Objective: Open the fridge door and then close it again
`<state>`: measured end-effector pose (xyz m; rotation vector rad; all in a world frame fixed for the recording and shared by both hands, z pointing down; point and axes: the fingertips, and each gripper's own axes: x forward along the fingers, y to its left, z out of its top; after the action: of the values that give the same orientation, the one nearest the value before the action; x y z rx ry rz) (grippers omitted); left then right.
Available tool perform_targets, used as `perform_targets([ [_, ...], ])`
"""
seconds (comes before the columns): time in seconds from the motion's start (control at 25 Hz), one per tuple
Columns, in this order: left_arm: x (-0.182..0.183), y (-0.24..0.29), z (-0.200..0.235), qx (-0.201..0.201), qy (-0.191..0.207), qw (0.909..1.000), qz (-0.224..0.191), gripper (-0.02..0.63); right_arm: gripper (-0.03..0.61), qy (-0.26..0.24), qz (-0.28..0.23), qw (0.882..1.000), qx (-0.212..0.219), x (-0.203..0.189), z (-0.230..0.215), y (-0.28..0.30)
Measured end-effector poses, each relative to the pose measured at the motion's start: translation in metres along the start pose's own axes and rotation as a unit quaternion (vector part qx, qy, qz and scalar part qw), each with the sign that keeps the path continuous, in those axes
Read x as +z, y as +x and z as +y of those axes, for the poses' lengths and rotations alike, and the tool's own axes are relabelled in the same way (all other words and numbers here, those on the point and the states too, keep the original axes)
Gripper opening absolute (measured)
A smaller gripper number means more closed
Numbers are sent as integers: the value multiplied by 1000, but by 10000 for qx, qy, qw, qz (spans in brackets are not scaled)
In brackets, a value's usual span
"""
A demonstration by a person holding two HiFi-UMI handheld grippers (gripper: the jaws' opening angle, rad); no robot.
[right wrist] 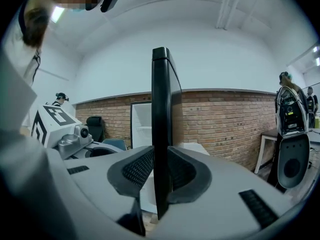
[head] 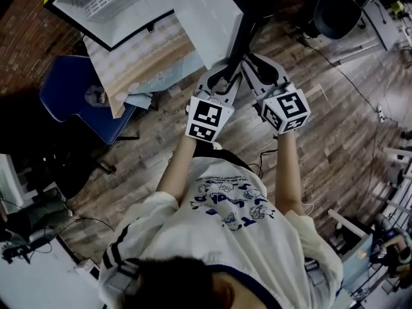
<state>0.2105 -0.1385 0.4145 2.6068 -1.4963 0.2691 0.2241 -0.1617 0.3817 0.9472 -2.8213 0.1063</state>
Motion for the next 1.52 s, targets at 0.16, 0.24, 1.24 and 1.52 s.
perform_targets([
  [0.16, -3, -21, 15, 422, -85, 9991, -15, 118, 92, -54, 14, 9993, 376, 2, 26, 9],
  [0.24, -6, -29, 23, 593, -124, 9982, -12, 118, 91, -67, 18, 9986, 533, 2, 38, 15],
  [1.24, -33, -136, 156, 2473, -699, 9663, -116, 137, 83, -427, 111, 9719, 2313, 15, 197, 115],
  [1.52, -37, -162, 202, 2624, -738, 9620, -149, 130, 83, -368, 140, 9665, 2538, 20, 228, 154],
])
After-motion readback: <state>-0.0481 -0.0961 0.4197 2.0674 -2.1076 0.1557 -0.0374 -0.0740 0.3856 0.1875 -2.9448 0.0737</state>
